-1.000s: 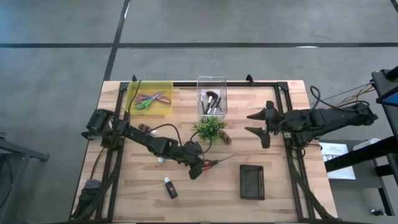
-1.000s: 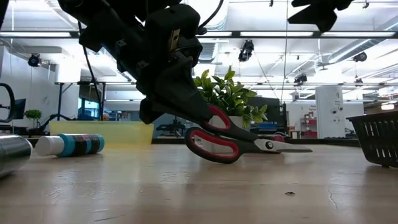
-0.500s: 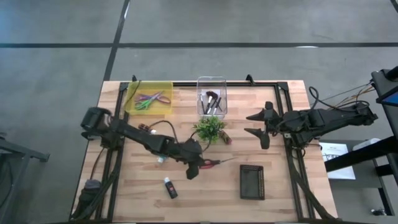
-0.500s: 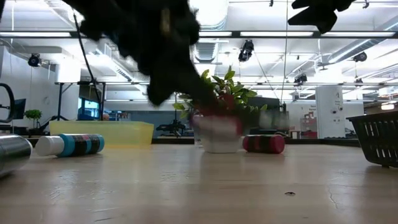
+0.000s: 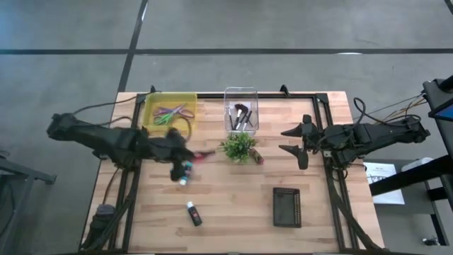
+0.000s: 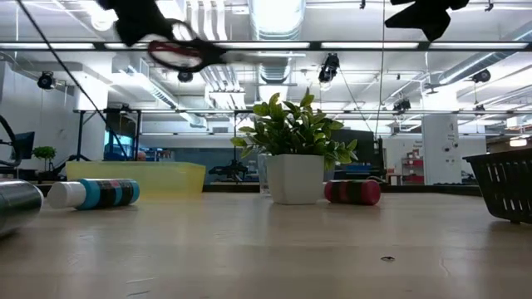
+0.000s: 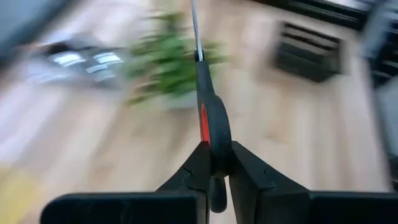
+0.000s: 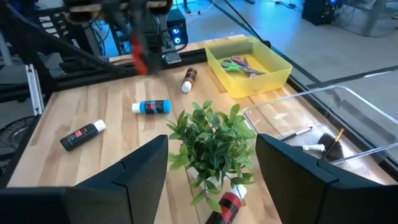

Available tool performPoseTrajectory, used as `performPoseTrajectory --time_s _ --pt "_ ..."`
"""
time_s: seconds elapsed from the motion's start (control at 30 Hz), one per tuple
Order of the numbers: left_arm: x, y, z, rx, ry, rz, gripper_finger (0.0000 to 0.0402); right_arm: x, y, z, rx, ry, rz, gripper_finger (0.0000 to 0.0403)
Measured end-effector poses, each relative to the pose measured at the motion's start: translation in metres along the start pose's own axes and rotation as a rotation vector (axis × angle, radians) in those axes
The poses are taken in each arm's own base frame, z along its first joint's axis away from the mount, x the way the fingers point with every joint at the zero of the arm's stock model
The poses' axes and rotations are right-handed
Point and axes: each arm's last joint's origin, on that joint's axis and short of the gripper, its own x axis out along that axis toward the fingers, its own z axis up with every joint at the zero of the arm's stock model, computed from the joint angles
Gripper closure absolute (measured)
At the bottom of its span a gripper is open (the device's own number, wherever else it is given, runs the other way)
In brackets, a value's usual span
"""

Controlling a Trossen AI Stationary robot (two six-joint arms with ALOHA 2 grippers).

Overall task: Pick & Place Paint Supplies
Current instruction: Put the black scissors into the yellow bin

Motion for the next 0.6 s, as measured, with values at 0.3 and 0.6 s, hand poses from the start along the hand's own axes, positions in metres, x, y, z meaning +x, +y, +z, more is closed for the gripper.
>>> performPoseTrajectory --time_s 0.3,0.6 --pt "-0.034 0.054 0.000 -0.176 -0.148 0.502 0.0371 0.000 -0.001 0.000 0.000 -0.009 -0.026 0.0159" --pt "-0.027 0.132 0.001 -0.154 0.110 0.617 0.0371 0.000 -0.002 0.001 -0.013 -0.018 -0.058 0.0159"
